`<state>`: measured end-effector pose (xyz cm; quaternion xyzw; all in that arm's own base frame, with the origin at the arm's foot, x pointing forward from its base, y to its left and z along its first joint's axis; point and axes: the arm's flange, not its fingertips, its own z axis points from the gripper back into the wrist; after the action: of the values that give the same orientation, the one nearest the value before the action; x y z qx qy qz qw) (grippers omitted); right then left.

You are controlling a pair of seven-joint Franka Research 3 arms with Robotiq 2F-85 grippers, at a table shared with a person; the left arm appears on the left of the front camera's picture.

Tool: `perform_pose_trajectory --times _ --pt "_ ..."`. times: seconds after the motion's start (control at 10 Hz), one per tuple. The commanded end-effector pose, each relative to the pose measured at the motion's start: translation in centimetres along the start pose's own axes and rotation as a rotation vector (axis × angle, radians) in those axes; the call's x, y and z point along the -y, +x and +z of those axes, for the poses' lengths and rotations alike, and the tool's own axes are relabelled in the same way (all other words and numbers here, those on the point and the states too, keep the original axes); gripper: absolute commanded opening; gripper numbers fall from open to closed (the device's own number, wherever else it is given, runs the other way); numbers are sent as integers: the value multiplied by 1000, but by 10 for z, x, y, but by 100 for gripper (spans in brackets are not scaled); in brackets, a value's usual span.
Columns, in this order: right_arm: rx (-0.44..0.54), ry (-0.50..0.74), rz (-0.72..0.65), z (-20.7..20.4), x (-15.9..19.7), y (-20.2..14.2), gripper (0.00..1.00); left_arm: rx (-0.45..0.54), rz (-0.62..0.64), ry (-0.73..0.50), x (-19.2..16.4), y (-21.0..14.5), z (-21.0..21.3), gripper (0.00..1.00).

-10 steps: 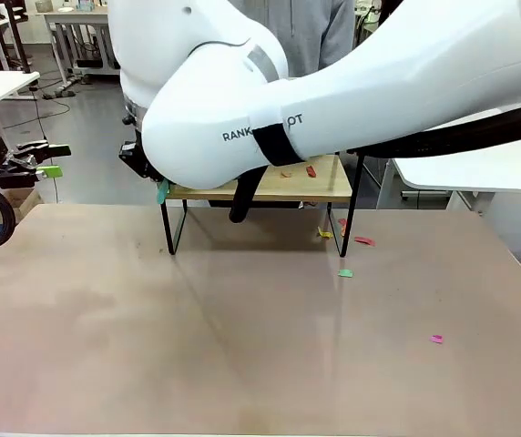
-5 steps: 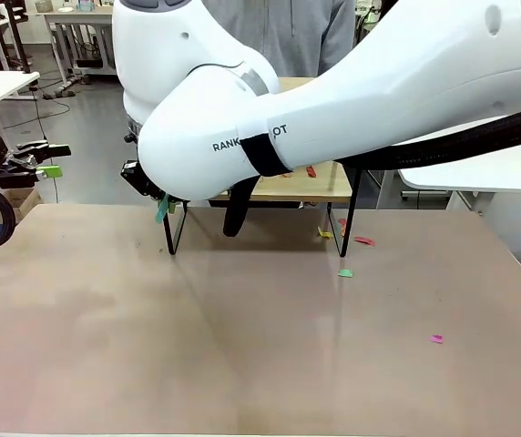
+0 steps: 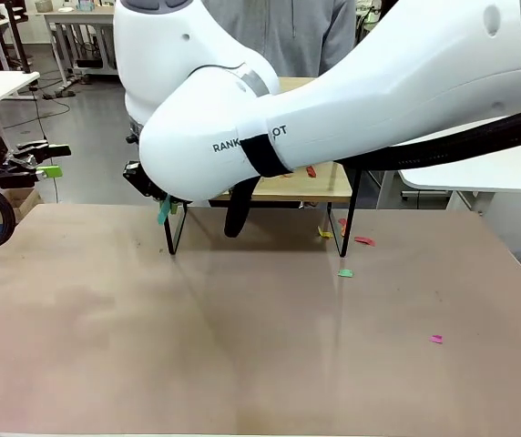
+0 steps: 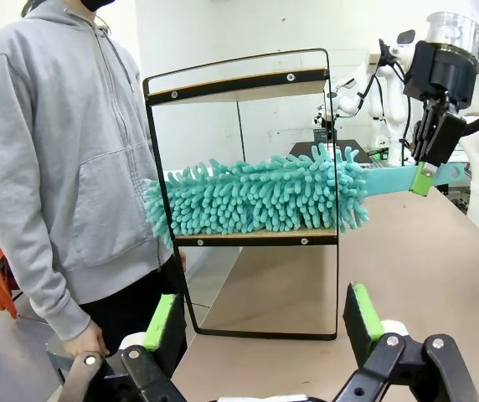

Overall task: Clean the shelf.
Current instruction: Clean the specific section of the Shelf indicated by the human with the Duster.

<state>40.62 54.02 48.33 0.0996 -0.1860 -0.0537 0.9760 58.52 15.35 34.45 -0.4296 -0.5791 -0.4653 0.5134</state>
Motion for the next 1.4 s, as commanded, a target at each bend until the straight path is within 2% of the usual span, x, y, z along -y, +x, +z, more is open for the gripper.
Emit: perform_pose_trajectory --times 0.0,0.3,0.6,0.9,1.1,1.3 --pt "-40 2 -15 4 41 8 13 -1 -12 3 1 3 -1 100" --pt "-69 10 -66 5 100 16 13 -1 -12 3 1 3 -1 100" --pt "-67 -19 -138 24 176 23 13 -1 -12 3 1 3 -1 100" --pt "-74 -137 -176 36 247 28 13 -1 -12 3 1 3 -1 100" --pt "-54 -164 -154 50 272 27 13 -1 -12 3 1 3 -1 100" --pt "18 -122 -67 65 269 23 13 -1 -12 3 1 3 -1 100"
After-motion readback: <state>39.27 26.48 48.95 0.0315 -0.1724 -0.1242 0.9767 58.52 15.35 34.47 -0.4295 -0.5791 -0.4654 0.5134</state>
